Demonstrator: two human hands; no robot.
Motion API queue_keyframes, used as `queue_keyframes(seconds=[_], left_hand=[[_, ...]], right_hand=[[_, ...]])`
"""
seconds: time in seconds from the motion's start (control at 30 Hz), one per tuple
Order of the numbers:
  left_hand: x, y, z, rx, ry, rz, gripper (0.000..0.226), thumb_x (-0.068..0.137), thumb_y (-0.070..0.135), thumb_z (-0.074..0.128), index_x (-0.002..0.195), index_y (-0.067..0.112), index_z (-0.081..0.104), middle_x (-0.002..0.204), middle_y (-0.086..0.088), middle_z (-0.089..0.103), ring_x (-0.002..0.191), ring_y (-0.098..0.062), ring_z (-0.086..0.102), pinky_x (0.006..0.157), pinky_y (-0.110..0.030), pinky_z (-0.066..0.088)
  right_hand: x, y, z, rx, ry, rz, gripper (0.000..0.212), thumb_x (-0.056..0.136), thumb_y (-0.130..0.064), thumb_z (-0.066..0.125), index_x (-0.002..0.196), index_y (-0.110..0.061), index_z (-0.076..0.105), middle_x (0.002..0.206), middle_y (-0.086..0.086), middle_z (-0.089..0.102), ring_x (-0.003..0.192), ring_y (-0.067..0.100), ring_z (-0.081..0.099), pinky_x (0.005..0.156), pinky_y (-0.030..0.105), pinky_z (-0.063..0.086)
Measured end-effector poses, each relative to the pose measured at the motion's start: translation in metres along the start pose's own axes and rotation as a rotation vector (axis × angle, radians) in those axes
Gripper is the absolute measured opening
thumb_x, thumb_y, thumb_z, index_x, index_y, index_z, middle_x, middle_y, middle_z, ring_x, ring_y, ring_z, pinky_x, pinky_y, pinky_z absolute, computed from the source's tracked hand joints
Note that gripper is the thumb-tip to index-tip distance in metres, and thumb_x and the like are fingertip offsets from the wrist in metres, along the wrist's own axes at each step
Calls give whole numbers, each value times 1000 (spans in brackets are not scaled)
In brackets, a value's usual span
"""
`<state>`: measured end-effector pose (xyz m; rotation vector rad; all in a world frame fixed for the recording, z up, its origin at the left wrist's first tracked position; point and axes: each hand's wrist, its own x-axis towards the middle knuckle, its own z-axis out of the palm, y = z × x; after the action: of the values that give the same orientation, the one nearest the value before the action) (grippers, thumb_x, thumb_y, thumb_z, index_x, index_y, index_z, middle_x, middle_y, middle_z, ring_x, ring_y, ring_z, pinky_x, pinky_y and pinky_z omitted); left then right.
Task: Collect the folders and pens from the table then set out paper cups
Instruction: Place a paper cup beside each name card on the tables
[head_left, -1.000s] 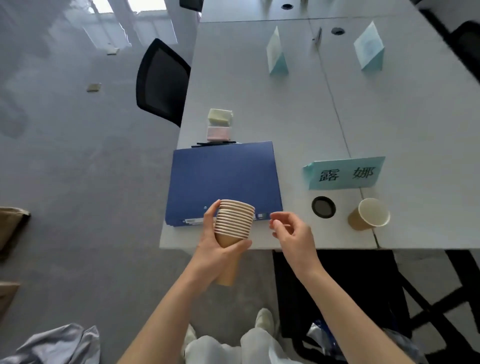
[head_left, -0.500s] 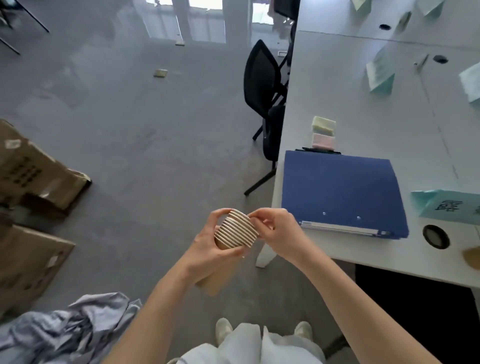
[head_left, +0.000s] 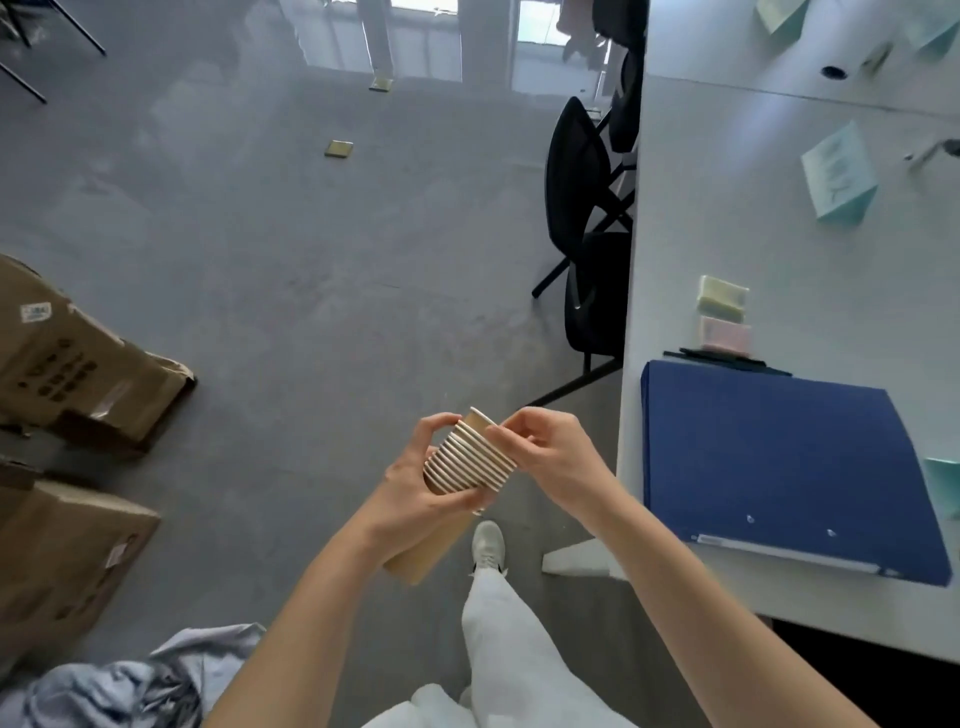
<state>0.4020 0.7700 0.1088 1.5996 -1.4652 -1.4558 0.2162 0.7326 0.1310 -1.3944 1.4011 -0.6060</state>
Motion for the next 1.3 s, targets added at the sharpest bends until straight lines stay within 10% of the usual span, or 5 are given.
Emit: queue_keyframes(seconds=[0.2,0.37,0.5,0.93,1.3], left_hand=[[87,41,-33,14,15,28,71,73,24,86,126,44,43,94,-5,68,79,-17,71,67,-27,58],[156,75,-54,-1,40,68,72,74,21,85,127,44,41,87,0,66,73,-10,68,64,-22,55],[207,93,-63,9,11,107,75,75,21,84,129,48,39,90,2,64,75,-11,68,66,-26,57],[413,134,-146,59,-138,129,78,73,26,85,130,52,38,93,0,66,74,-11,68,68,-31,60],[576,204,-190,164,-352,167,79,75,31,83,131,58,35,103,2,64,80,-12,68,71,-28,58]], right_hand=[[94,-22,-33,42,62,24,19,84,-34,72,90,-16,71,89,-2,73,87,10,68,81,32,55],[161,-47,-59,132,-27,234,62,84,-57,62,129,-16,54,127,-1,61,116,16,58,101,38,48],[202,-58,-80,335,-106,320,59,85,-61,57,123,-17,63,118,-3,68,114,14,60,102,37,44],[385,-110,-115,773,342,245,93,57,-58,76,131,-10,47,123,12,60,112,23,63,92,41,56],[490,-140,-169,1061,836,181,71,65,-46,75,125,-15,53,120,9,60,113,21,61,89,33,56]])
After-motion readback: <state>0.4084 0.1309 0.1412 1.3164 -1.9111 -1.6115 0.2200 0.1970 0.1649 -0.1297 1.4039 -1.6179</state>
